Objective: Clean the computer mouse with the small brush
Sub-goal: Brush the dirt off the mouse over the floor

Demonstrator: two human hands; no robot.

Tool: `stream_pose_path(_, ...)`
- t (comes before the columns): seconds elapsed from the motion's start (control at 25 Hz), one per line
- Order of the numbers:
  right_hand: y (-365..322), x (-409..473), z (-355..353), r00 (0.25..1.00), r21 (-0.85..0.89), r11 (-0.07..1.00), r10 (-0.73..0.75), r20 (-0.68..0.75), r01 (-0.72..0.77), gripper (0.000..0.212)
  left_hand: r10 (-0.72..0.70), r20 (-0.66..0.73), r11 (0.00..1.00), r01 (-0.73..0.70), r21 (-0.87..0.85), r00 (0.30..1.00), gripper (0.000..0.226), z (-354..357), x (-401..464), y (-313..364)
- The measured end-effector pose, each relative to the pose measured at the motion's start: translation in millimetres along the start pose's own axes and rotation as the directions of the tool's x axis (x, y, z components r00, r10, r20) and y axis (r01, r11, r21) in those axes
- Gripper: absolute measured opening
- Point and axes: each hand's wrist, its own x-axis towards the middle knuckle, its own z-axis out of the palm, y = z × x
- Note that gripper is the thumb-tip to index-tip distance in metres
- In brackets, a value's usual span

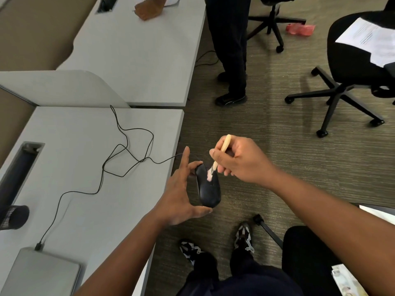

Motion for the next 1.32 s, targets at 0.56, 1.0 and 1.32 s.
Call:
stream_pose_path(0.56, 22.4, -3.5, 6.4, 0.970, -0.211, 0.965, -0.190, -0.154, 0.156, 0.014, -0.071, 0.014, 0.994, 0.072, -0.084, 0.997, 0.164, 5.8, -1.7, -5.8)
stream_pose_path(1.0, 4.5, 2.8, -14.7, 0.951, -0.138, 0.986, -0.047, 0.305, 0.093, 0.020, -0.097, -0.025, 0.988, 0.093, -0.127, 0.995, 0.171, 7.2, 0.9, -5.8)
stream_pose_path(1.32, 4.5, 4.0, -15.0, 0.985, -0.366, 0.926, -0.032, 0.167, 0.092, 0.013, -0.099, -0.025, 0.989, 0.096, -0.111, 0.995, 0.173, 7.5, -2.8, -3.8)
